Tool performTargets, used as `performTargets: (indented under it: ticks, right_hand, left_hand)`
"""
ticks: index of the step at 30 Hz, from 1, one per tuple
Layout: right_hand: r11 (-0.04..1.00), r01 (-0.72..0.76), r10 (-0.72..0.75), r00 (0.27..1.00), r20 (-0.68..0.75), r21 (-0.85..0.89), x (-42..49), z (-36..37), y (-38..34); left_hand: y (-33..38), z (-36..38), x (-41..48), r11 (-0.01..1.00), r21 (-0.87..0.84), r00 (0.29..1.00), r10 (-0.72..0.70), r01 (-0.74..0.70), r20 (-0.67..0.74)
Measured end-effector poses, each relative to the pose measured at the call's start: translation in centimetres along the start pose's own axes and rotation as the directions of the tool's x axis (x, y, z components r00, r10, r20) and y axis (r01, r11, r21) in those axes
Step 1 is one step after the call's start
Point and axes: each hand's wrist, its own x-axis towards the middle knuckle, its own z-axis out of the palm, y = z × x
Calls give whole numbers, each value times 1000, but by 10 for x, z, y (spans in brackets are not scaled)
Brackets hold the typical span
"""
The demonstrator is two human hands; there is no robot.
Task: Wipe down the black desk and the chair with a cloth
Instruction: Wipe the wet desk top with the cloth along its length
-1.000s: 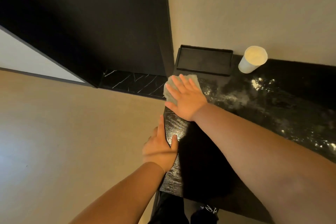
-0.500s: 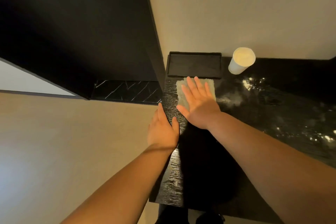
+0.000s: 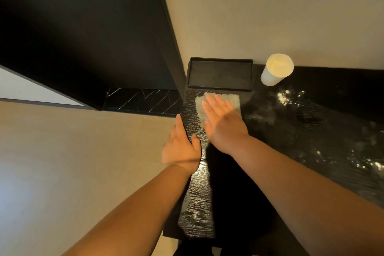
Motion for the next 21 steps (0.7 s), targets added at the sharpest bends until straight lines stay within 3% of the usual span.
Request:
performTargets:
  ticks: [7, 10, 13, 16, 21]
  right_hand:
    - [975, 220, -222, 948, 227, 34, 66, -5, -28]
    - [967, 244, -253, 934, 252, 69, 59, -13, -20]
    - [971, 237, -231, 956, 178, -12, 27, -20, 5]
    - [973, 202, -176, 961, 212, -108, 0, -22, 26]
    - [984, 118, -94, 981, 169, -137, 20, -18, 3]
  left_hand:
    - [-1, 1, 0, 1000, -6, 1000, 11, -11, 6]
    - [-1, 1, 0, 1000, -26, 1000, 14, -14, 7]
    - [-1, -1, 0, 999, -34, 1000, 13, -13, 4]
    - [-1, -2, 0, 1000, -26, 1000, -3, 4, 13]
    - [-2, 1, 0, 1000, -25, 1000, 8, -8, -8]
